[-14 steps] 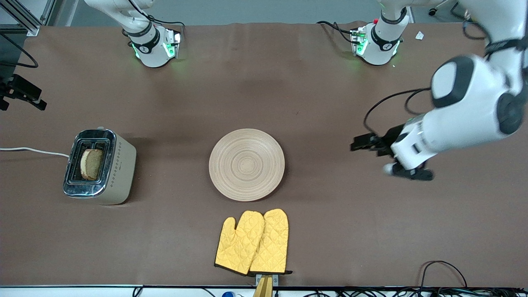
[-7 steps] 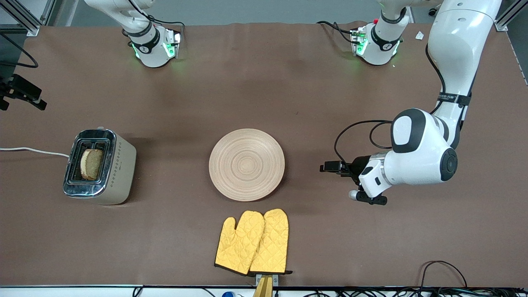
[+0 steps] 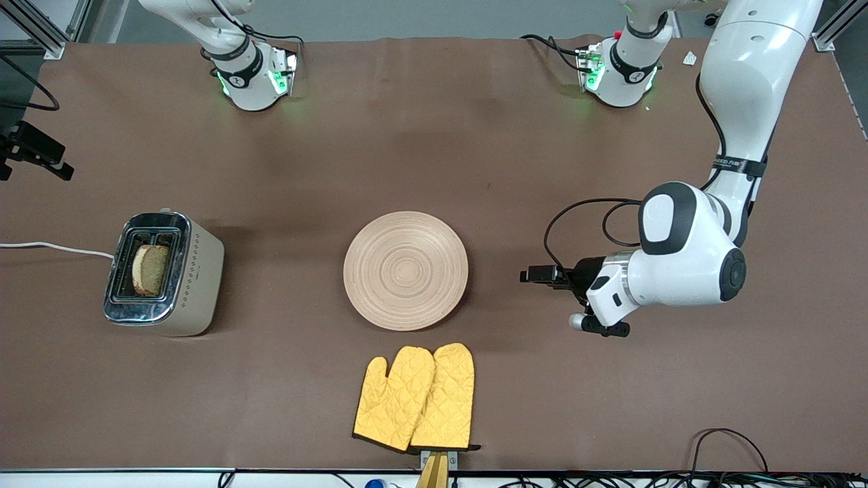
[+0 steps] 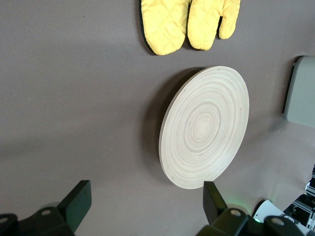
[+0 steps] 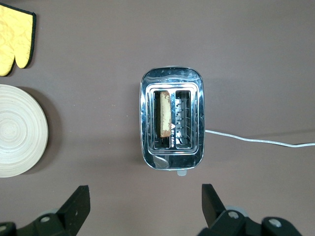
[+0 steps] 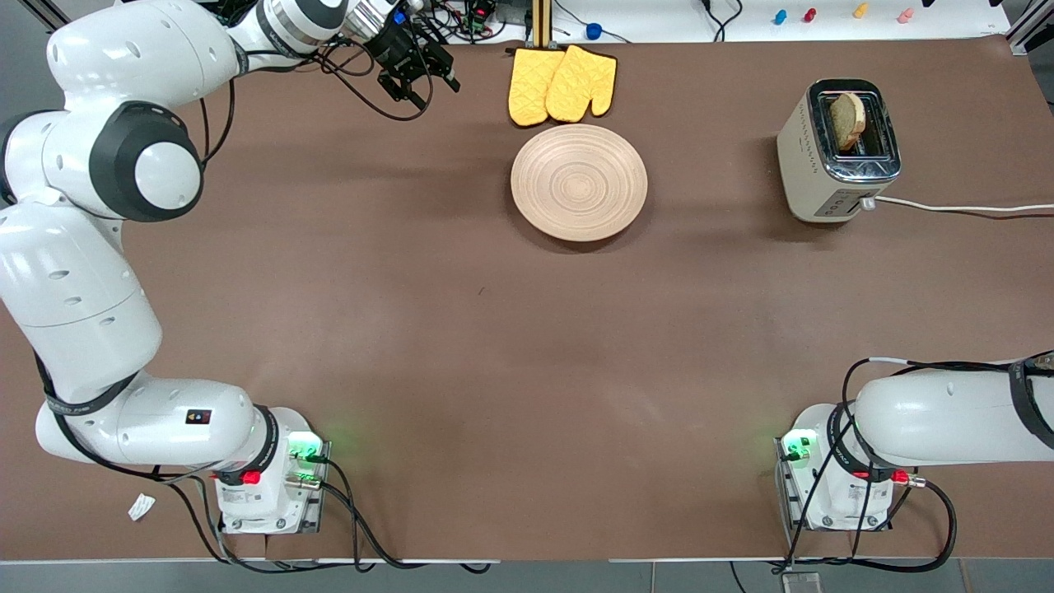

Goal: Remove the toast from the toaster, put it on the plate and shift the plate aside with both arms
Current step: 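Reach the right gripper into the toaster slot and grasp the bread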

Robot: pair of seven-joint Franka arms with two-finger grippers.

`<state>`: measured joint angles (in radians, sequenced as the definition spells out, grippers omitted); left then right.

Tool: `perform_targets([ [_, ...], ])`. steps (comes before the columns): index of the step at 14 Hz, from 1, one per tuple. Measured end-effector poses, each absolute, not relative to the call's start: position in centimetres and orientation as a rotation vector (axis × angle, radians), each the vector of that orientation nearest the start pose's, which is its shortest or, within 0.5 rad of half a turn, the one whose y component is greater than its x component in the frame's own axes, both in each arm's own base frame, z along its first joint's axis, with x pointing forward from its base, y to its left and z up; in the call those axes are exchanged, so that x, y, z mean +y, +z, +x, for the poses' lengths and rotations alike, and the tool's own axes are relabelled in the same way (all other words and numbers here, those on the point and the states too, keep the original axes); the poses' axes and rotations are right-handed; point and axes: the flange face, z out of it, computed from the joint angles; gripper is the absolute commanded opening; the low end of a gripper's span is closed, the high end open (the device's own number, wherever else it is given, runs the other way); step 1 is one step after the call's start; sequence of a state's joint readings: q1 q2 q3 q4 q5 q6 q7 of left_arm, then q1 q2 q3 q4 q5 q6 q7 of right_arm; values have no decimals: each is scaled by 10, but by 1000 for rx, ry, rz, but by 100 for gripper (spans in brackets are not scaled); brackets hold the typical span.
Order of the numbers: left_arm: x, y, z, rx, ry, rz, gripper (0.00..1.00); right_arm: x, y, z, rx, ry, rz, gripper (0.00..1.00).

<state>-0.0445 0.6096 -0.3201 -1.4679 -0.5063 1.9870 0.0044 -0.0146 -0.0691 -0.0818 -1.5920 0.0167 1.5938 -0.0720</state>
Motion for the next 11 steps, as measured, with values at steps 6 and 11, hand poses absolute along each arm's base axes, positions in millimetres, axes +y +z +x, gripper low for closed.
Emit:
perform_targets([
  [6, -235, 347, 667, -103, -226, 2513, 100, -63, 638, 534, 70, -37, -3123, 100],
  [11, -235, 347, 669, -79, -219, 2493, 100, -91, 532, 587, 136, 136, -3121, 100],
])
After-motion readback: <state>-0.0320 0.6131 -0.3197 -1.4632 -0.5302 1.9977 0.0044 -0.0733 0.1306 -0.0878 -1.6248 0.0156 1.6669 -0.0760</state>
